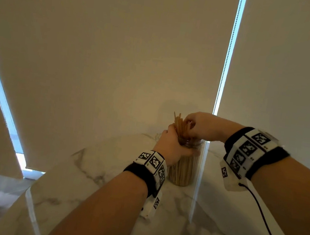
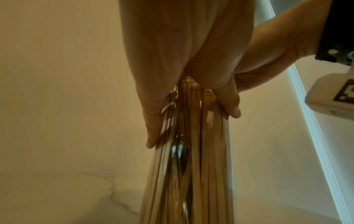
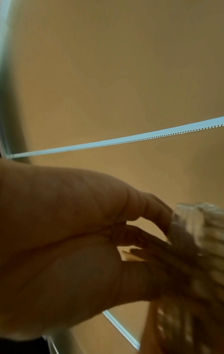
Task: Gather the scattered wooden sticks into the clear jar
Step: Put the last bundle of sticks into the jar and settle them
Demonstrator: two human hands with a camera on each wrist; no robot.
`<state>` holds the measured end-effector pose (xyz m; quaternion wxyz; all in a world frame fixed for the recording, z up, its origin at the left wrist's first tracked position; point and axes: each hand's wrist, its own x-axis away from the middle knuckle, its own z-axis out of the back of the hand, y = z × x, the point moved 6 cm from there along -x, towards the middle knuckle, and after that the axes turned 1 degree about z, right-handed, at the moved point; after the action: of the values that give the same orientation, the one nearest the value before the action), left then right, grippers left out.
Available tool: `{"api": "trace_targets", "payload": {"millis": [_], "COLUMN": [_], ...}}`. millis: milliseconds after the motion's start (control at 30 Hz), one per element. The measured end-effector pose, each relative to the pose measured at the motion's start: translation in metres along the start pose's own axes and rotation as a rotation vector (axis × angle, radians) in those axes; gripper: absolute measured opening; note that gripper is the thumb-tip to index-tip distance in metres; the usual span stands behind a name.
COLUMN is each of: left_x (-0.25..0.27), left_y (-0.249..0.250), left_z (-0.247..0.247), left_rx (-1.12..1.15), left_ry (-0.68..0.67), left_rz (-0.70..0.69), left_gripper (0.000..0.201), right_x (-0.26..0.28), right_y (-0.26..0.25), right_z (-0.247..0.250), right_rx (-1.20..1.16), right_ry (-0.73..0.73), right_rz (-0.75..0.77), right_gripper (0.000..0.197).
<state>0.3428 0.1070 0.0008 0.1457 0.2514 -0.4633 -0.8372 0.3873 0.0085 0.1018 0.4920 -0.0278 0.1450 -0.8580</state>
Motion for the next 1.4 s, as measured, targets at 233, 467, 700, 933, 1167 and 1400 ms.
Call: {"api": "trace_targets", "payload": {"millis": [233,467,700,933,1167,1400], "left_x": [0.001,0.000,-0.003,-0.001,0.000,-0.003], "left_y": [0.000,-0.001,-0.005,-0.004,-0.001,-0.005], "left_z": [0.000,0.000,-0.003,-0.003,-0.001,-0.003], "left_rx": [0.013,0.009,0.024,0.019,0.012,0.025], "left_ry": [-0.005,-0.004,-0.006,-0.027,-0.025,-0.020], "left_rz": [0.001,0.006,0.003,0.002,-0.017,-0.019], "left_gripper": [0.119,0.121,0.125,0.125,0.120,0.118], "right_x": [0.003,-0.003,0.003,-0.002,-0.005,-0.001], "right_y": [0.003,0.001,-0.005,-0.005,-0.003,0.002], "right_z": [0.009,-0.007,0.003,0.005,-0.011,0.016], "right_rx": [-0.083,0.079,-0.272,-0.063,0.207,-0.014], "right_ry": [0.051,0.017,0.008,0.146,0.052,0.321], "right_rz": [0.010,-0.025,-0.078,-0.005,-0.031,-0.008], "right_gripper": [0.006,0.021,0.031,0.012,0.019,0.014]}}
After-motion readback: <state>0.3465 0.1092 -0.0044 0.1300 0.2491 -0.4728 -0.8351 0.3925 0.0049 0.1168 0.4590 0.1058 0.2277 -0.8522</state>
